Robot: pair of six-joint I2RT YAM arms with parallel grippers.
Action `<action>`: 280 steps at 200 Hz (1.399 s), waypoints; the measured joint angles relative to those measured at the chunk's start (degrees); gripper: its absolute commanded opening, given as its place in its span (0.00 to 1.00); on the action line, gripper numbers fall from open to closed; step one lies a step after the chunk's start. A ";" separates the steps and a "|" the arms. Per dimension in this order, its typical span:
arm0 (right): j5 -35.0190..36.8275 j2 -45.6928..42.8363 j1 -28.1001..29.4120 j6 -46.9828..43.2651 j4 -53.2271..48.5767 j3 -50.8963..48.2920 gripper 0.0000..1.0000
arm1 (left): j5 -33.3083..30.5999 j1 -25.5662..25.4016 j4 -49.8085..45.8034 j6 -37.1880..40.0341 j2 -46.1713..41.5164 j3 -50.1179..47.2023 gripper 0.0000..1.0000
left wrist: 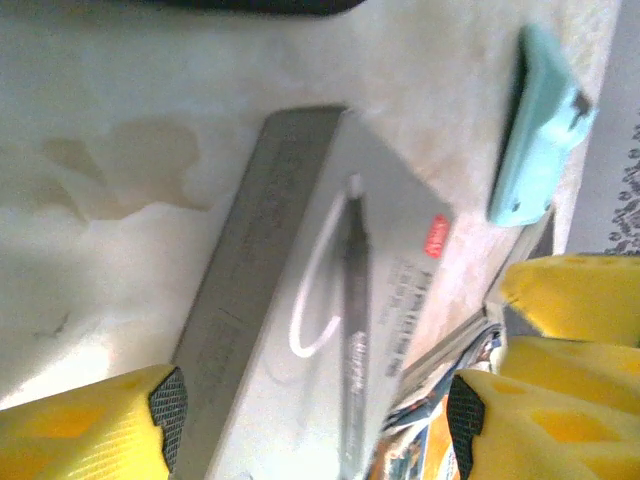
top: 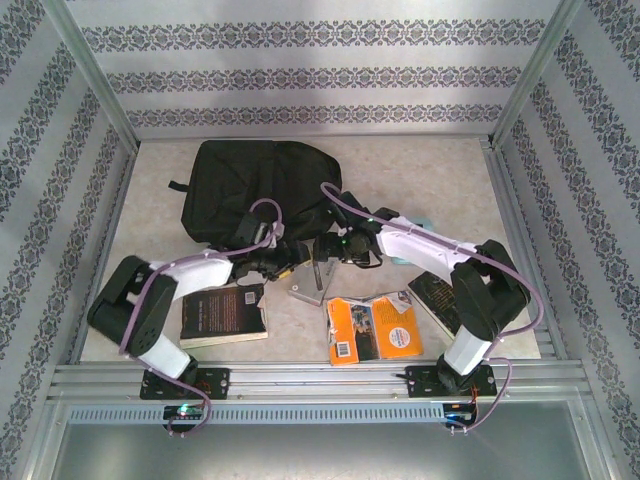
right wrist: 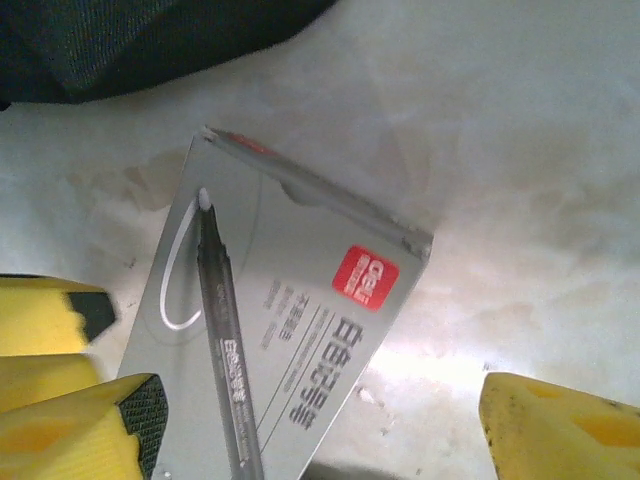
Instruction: Pack the student bag
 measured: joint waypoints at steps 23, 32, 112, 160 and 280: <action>2.43 0.09 2.12 7.28 -3.87 2.08 0.98 | -6.62 0.72 -6.23 1.46 -8.57 1.20 0.74; 2.89 0.31 2.69 9.84 -5.44 3.13 0.98 | -8.70 1.68 -8.11 1.81 -11.39 1.64 0.75; 4.22 10.91 5.07 24.00 -10.49 12.92 0.98 | -12.31 10.86 -22.73 11.63 -20.57 9.03 0.76; 4.20 14.53 5.95 25.92 -10.51 13.92 0.98 | -7.34 13.20 -22.40 12.39 -21.84 7.67 0.75; 4.02 20.04 5.95 25.40 -10.40 16.74 0.96 | -2.19 14.40 -19.69 11.19 -21.77 5.86 0.74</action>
